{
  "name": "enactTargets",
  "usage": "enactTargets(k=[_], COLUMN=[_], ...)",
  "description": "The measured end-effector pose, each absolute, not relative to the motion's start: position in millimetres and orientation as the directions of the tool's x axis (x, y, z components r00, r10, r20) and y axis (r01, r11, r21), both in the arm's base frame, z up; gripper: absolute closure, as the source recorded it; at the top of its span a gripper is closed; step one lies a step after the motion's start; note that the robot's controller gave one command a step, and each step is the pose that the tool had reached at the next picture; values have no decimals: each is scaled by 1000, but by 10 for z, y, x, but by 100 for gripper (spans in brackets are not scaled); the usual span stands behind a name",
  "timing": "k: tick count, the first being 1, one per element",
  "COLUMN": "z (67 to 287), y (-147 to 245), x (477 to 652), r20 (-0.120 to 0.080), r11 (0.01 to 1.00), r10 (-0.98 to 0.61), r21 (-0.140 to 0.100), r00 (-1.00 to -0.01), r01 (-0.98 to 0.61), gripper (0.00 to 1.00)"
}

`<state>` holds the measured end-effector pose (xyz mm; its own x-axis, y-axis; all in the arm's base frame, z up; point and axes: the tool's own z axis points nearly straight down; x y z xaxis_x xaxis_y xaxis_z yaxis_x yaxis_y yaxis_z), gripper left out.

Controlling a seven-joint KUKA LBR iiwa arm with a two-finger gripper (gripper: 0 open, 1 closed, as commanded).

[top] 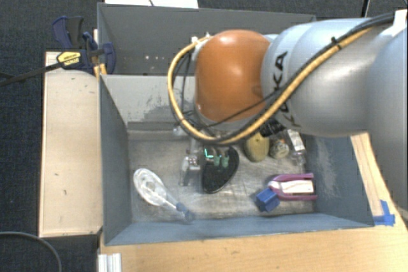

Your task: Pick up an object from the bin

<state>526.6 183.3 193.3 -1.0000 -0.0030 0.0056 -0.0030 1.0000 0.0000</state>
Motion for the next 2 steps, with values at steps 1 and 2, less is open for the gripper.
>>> enactTargets(k=[1, 2], z=[991, 854], y=[1540, 930], x=[5355, 5105], r20=[3, 2], r11=[894, 825], r10=[-448, -566], r21=[1, 0], r00=[-894, -825], r01=[-448, -566], gripper=[0, 0])
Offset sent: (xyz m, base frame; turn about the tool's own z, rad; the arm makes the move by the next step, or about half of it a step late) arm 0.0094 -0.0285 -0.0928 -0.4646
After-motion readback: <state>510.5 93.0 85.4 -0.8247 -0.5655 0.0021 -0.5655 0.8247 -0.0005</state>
